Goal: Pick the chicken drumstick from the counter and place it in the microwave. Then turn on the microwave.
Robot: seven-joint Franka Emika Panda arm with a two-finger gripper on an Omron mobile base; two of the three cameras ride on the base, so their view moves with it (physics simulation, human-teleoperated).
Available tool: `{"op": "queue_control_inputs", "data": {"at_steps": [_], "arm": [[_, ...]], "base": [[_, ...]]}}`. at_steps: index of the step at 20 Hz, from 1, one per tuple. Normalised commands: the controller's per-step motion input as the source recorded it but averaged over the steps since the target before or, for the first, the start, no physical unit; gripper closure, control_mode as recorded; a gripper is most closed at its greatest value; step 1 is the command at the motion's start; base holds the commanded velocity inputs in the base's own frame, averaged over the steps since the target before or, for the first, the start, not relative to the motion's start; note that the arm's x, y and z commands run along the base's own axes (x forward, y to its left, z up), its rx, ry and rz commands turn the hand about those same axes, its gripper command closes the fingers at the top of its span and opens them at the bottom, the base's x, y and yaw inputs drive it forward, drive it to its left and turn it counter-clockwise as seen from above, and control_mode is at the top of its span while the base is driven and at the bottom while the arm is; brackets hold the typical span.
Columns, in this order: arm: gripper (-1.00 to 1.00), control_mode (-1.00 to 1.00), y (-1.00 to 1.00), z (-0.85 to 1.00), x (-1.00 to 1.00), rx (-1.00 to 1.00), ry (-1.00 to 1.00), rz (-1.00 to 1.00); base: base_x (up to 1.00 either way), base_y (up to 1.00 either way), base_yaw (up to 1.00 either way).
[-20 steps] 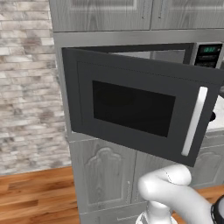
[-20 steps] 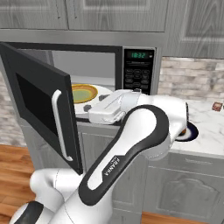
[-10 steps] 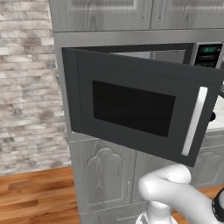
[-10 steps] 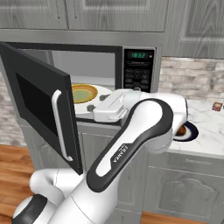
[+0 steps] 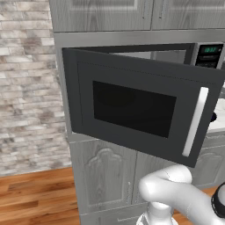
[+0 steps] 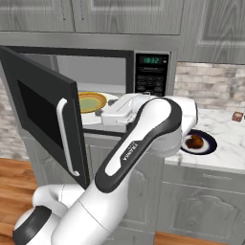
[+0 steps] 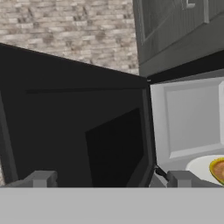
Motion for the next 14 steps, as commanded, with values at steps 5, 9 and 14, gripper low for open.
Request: {"op": "queue_control_inputs", "data": {"at_steps": [5,9,14], "arm": [[-1.00,-1.00,0.11,-0.02,0.14,0.00,0.00,0.00],[-1.00,-1.00,0.25,-0.12,0.07,0.00,0.00,0.00],[-1.00,-1.00,0.28,-0.13,0.00,0.00,-0.01,0.00]], "base": [[0.00,0.00,0.00],[0.00,0.00,0.00],[0.00,0.00,0.00]]}}
